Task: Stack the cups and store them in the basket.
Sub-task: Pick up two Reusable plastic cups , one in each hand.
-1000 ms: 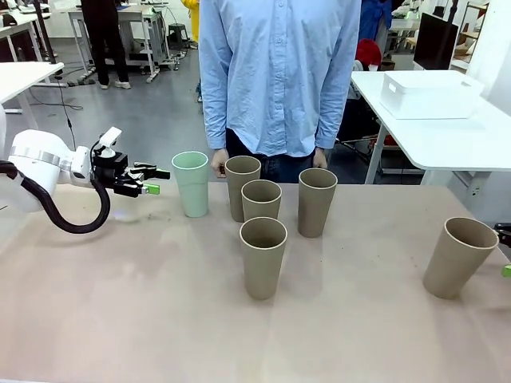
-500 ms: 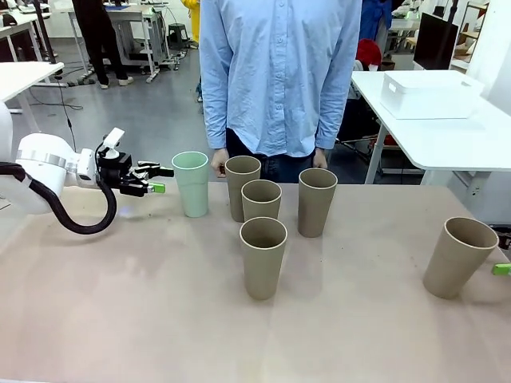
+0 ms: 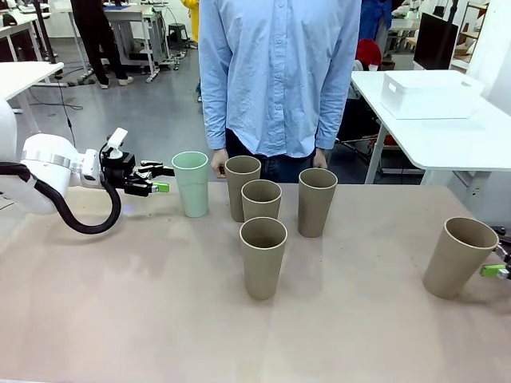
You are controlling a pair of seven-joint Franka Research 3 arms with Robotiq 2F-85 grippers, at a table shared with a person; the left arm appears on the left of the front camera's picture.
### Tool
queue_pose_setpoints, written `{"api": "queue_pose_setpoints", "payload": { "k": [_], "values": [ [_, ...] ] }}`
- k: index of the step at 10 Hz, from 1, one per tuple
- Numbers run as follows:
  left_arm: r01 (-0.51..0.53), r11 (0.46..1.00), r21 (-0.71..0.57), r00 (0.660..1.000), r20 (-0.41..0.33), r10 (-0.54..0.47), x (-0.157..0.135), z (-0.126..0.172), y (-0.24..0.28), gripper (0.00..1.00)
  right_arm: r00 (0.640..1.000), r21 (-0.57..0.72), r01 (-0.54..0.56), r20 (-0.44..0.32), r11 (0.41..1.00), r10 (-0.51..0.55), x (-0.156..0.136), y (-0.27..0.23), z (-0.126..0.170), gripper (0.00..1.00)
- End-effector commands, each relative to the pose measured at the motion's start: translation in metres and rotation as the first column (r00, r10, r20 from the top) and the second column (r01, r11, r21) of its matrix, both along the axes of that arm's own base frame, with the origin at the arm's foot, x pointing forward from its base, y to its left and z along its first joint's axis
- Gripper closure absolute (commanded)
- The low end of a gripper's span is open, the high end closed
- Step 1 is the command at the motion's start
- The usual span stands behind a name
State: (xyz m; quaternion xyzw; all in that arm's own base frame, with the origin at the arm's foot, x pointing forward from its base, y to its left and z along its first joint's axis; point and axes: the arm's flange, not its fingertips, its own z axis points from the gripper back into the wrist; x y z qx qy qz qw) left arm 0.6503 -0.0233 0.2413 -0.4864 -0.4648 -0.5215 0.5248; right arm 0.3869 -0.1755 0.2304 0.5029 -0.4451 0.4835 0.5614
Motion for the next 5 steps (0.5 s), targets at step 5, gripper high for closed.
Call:
{"api": "queue_pose_setpoints", "payload": {
  "k": [5],
  "values": [
    [-0.024, 1.0, -0.004, 0.999, 0.035, 0.024, -0.006, -0.001, -0.015, 0.0, 0.997, 0.023, -0.071, 0.046, 0.997, 0.07, 0.002, 0.013, -0.015, 0.0]
  ]
}}
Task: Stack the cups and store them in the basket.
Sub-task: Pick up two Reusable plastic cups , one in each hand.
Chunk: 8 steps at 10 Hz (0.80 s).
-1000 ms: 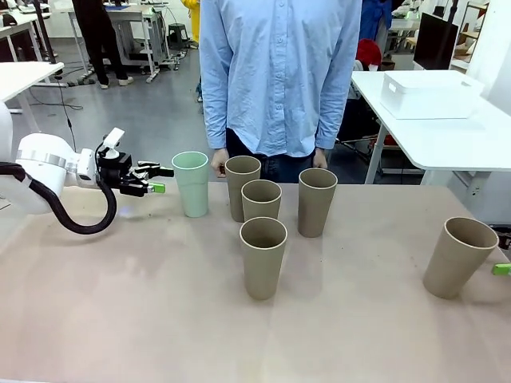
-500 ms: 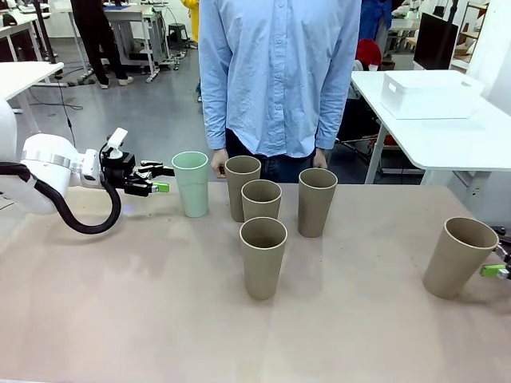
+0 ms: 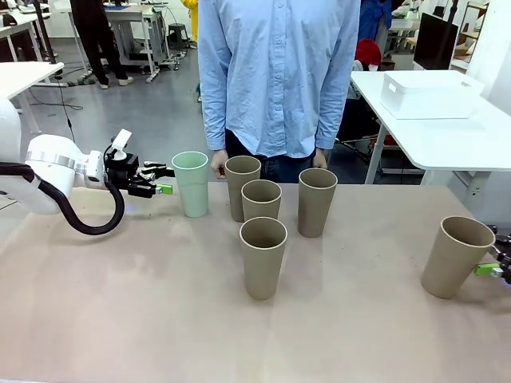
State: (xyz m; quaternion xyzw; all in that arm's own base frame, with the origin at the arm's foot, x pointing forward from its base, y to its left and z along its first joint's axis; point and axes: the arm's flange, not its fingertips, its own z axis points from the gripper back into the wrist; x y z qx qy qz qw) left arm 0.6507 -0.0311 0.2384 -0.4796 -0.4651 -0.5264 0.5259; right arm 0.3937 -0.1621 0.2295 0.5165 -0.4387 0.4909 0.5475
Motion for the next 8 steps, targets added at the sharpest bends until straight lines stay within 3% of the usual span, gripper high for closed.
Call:
{"api": "queue_pose_setpoints", "payload": {
  "k": [1, 8],
  "values": [
    [-0.02, 1.0, -0.011, 1.0, 0.023, 0.021, -0.007, 0.002, -0.008, 0.0, 0.998, 0.006, -0.036, 0.046, 0.999, 0.036, -0.005, 0.001, -0.018, 0.0],
    [0.008, 1.0, -0.003, 1.0, 0.025, -0.007, -0.017, 0.003, -0.032, 0.0, 0.996, 0.013, -0.078, 0.033, 0.997, 0.077, -0.009, 0.009, -0.028, 0.0]
  ]
}}
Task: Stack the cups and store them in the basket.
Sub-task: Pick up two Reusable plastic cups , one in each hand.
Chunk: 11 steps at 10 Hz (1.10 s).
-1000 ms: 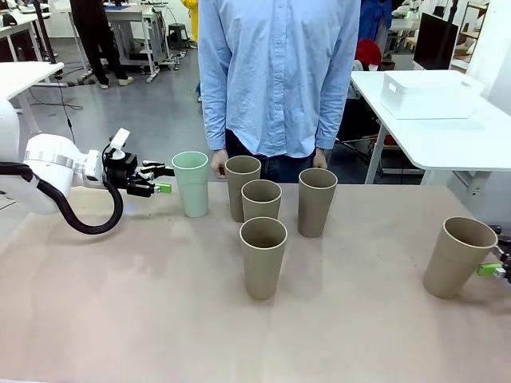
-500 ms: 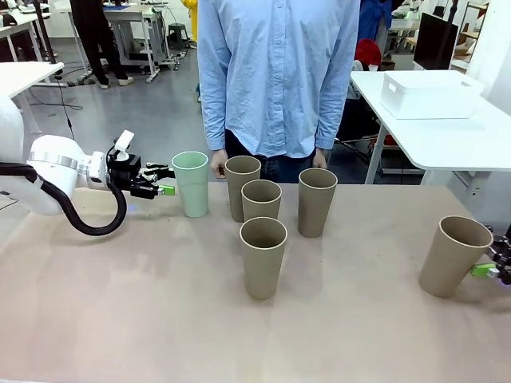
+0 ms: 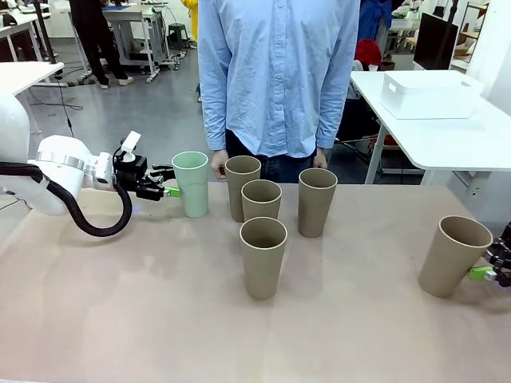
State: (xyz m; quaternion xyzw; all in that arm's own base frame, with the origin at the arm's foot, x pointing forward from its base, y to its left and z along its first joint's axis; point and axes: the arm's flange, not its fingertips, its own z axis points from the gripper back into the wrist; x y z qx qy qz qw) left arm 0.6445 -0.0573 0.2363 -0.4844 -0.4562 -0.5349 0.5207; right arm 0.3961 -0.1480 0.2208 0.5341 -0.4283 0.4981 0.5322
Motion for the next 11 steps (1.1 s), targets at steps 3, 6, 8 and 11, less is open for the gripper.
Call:
{"api": "queue_pose_setpoints", "payload": {
  "k": [3, 6, 8, 11],
  "values": [
    [-0.021, 1.0, -0.023, 1.0, 0.008, 0.021, -0.015, 0.004, -0.018, 0.0, 0.998, 0.003, -0.043, 0.036, 0.999, 0.043, -0.016, 0.001, -0.022, 0.0],
    [-0.02, 0.999, -0.041, 1.0, -0.004, 0.02, -0.018, 0.002, -0.027, 0.0, 0.998, 0.012, -0.052, 0.035, 0.999, 0.051, -0.026, 0.006, -0.017, 0.0],
    [-0.022, 0.999, -0.043, 1.0, -0.006, 0.022, -0.017, 0.0, -0.033, 0.0, 0.998, 0.016, -0.049, 0.035, 0.999, 0.048, -0.024, 0.012, -0.018, 0.0],
    [-0.029, 0.999, -0.043, 1.0, -0.009, 0.028, -0.019, -0.004, -0.041, 0.0, 0.998, 0.025, -0.042, 0.037, 0.999, 0.041, -0.023, 0.024, -0.023, 0.0]
  ]
}}
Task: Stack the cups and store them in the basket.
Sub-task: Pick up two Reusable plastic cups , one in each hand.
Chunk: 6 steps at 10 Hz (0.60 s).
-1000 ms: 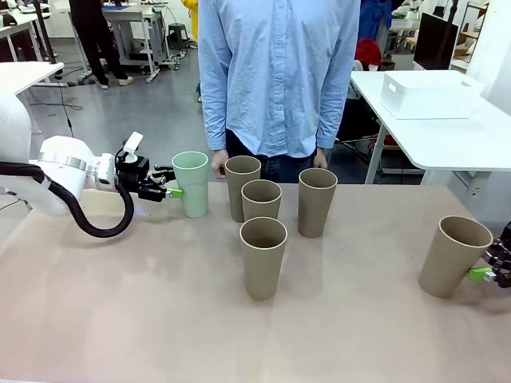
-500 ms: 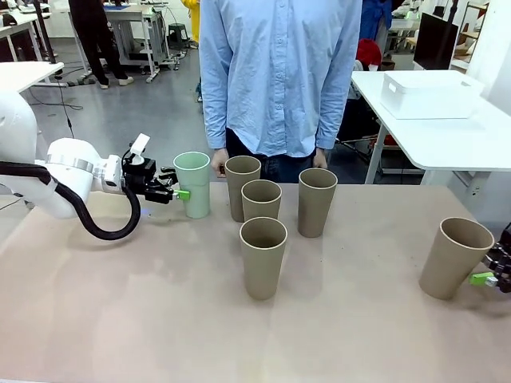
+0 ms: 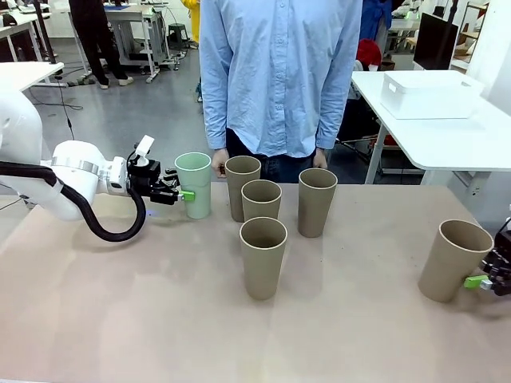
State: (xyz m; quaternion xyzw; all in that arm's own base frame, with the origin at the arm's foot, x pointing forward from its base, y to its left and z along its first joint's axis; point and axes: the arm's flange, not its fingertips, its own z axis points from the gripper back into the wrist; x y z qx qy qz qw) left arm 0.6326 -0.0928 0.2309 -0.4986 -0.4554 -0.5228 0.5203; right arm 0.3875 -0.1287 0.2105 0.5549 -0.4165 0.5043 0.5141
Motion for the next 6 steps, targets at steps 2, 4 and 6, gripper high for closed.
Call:
{"api": "queue_pose_setpoints", "payload": {
  "k": [2, 4, 6],
  "values": [
    [-0.037, 0.999, -0.019, 0.999, 0.02, 0.038, -0.008, 0.001, -0.01, 0.0, 0.999, 0.011, 0.022, 0.05, 1.0, -0.022, -0.015, 0.01, -0.014, 0.0],
    [-0.043, 0.999, -0.029, 0.999, 0.019, 0.043, -0.008, 0.001, -0.014, 0.0, 0.998, 0.018, 0.027, 0.049, 0.999, -0.027, -0.015, 0.016, -0.015, 0.0],
    [-0.045, 0.999, -0.028, 0.999, 0.012, 0.045, -0.008, 0.0, -0.018, 0.0, 0.999, 0.021, 0.025, 0.045, 0.999, -0.026, -0.015, 0.022, -0.015, 0.0]
  ]
}}
